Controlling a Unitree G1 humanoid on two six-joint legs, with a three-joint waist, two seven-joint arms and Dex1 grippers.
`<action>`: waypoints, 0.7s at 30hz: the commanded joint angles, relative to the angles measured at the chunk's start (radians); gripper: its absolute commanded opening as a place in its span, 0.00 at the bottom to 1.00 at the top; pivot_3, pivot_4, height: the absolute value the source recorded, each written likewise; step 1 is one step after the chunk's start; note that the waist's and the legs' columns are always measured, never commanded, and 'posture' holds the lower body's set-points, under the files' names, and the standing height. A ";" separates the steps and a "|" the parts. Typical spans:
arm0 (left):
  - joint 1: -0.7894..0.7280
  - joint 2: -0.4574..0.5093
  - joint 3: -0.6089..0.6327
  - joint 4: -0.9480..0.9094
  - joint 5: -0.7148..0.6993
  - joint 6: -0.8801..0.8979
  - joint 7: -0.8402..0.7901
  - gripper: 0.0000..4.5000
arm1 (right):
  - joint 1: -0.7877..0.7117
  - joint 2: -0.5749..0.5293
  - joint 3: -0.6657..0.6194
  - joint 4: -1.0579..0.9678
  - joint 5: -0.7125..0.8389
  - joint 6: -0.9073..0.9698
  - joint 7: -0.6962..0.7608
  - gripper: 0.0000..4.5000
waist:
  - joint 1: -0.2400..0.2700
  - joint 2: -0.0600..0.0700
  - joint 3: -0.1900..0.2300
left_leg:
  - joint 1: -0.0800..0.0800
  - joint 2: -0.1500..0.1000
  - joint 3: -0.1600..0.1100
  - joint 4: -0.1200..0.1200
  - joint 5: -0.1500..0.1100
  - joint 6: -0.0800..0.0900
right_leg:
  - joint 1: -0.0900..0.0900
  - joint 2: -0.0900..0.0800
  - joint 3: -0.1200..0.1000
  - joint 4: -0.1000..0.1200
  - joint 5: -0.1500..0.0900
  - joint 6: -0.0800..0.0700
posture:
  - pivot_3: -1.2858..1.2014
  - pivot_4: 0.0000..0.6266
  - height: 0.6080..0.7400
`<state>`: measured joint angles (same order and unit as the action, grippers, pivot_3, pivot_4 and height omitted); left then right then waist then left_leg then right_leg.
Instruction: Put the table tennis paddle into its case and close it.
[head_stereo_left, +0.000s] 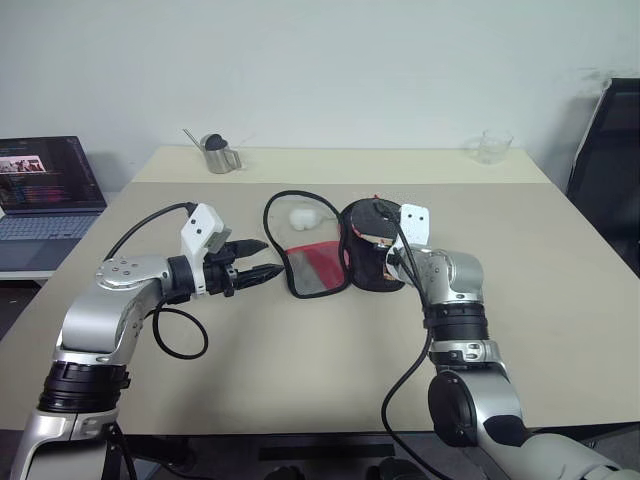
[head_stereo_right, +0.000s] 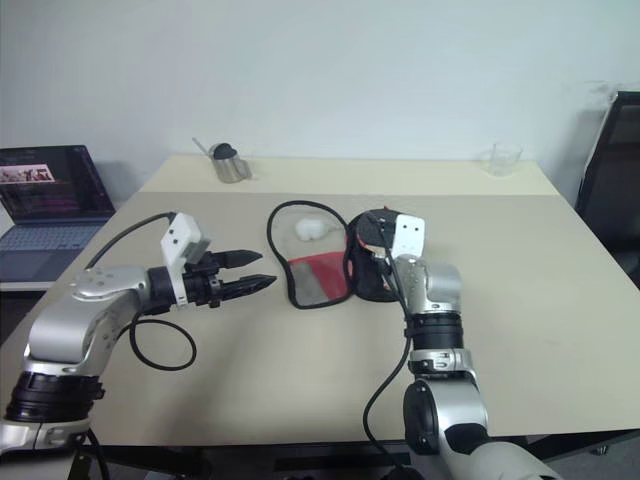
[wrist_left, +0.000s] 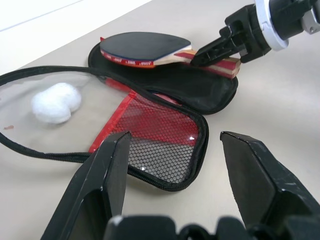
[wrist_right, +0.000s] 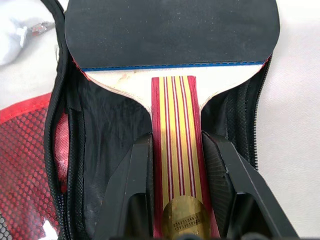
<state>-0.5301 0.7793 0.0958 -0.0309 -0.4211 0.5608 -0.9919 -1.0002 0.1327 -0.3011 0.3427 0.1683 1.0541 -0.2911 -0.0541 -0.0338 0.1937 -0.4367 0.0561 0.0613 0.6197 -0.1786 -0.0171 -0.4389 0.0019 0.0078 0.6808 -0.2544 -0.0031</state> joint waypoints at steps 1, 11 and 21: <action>-0.002 0.016 0.024 -0.039 -0.010 -0.003 0.006 0.69 | -0.024 0.028 0.021 -0.008 0.014 -0.042 0.006 0.24 | 0.000 0.000 0.000 | 0.000 0.000 0.000 0.000 0.000 0.000 | 0.000 0.000 0.000 0.000 0.000 0.000 | 0.52 0.24 1.00; 0.004 0.014 0.024 -0.049 -0.009 0.000 0.011 0.69 | -0.058 0.042 0.013 0.030 0.037 -0.055 -0.013 0.24 | 0.000 0.000 0.000 | 0.000 0.001 0.000 0.000 0.000 0.000 | 0.000 0.001 0.000 0.000 0.000 0.000 | 0.52 0.24 1.00; 0.004 0.013 0.021 -0.046 -0.009 -0.003 0.014 0.69 | -0.100 0.071 -0.007 0.066 0.081 -0.058 -0.045 0.24 | -0.001 0.000 0.000 | 0.000 0.002 0.000 0.000 0.000 0.000 | 0.000 0.002 0.000 0.000 0.000 -0.001 | 0.52 0.24 1.00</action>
<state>-0.5235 0.7798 0.0959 -0.0415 -0.4214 0.5635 -0.9804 -1.0467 0.1422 -0.3161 0.4252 0.2248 1.0239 -0.3340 -0.0553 -0.0338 0.1936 -0.4366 0.0582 0.0614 0.6202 -0.1786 -0.0172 -0.4388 0.0043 0.0078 0.6809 -0.2539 -0.0039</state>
